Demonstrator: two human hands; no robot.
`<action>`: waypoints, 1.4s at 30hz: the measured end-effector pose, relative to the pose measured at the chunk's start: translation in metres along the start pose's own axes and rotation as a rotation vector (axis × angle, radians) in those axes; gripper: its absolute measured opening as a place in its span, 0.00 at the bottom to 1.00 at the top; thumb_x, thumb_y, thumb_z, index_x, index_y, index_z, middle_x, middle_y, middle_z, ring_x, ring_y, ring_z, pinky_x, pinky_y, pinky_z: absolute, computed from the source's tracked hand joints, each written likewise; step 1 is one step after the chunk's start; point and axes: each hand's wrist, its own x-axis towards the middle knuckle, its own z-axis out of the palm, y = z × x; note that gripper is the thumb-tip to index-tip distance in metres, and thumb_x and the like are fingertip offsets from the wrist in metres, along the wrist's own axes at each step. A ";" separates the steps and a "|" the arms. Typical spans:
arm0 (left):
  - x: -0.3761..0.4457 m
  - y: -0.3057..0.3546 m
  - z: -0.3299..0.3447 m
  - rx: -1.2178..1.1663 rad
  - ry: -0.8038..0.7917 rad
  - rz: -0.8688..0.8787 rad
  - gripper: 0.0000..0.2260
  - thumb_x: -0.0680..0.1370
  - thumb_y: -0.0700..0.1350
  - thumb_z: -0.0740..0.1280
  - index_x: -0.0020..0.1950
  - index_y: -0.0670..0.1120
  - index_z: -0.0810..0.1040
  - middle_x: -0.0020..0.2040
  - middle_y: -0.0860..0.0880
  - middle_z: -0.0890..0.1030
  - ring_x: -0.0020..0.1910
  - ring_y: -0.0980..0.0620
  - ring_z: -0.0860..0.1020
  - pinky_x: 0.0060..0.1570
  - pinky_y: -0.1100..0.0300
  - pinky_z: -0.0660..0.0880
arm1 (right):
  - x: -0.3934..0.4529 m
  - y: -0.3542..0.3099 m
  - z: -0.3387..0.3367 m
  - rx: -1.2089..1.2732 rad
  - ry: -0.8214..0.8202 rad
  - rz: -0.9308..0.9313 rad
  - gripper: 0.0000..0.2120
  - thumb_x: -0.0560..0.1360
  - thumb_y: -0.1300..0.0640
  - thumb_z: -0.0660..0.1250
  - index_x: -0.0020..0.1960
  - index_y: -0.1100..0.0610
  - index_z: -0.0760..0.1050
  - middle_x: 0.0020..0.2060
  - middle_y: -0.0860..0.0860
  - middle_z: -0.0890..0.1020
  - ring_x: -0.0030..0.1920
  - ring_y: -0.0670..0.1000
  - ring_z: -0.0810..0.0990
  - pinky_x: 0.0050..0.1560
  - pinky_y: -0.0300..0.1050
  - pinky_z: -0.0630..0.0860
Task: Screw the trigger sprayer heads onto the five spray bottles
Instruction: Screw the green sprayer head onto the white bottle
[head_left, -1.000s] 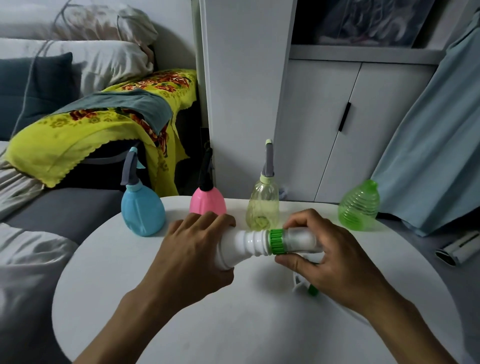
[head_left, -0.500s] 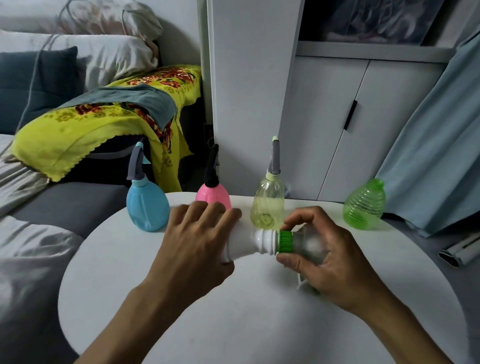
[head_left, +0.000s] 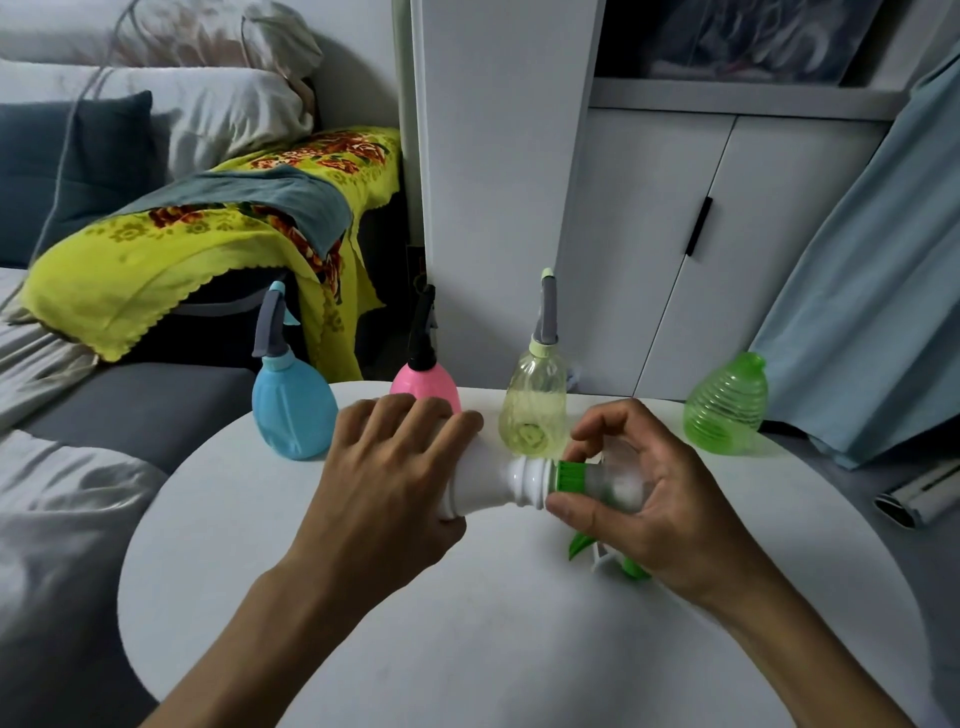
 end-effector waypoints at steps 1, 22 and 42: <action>0.000 0.001 0.000 -0.001 0.009 0.005 0.30 0.60 0.53 0.78 0.59 0.47 0.78 0.53 0.45 0.81 0.50 0.39 0.78 0.50 0.43 0.73 | 0.000 0.000 -0.001 -0.005 0.009 0.011 0.20 0.65 0.46 0.78 0.52 0.47 0.74 0.44 0.45 0.81 0.44 0.48 0.81 0.44 0.37 0.78; 0.000 0.006 0.004 0.012 0.069 0.014 0.28 0.60 0.51 0.78 0.59 0.45 0.78 0.53 0.43 0.81 0.50 0.37 0.78 0.50 0.44 0.72 | -0.001 0.000 -0.006 -0.065 -0.008 0.035 0.17 0.67 0.46 0.72 0.54 0.47 0.74 0.42 0.43 0.79 0.41 0.50 0.80 0.40 0.48 0.78; 0.001 0.008 0.007 0.015 0.047 0.014 0.28 0.61 0.51 0.77 0.59 0.46 0.78 0.55 0.44 0.81 0.52 0.38 0.78 0.51 0.43 0.72 | 0.000 -0.003 -0.009 -0.050 -0.045 0.114 0.18 0.66 0.46 0.70 0.53 0.49 0.75 0.37 0.45 0.79 0.40 0.54 0.80 0.41 0.53 0.78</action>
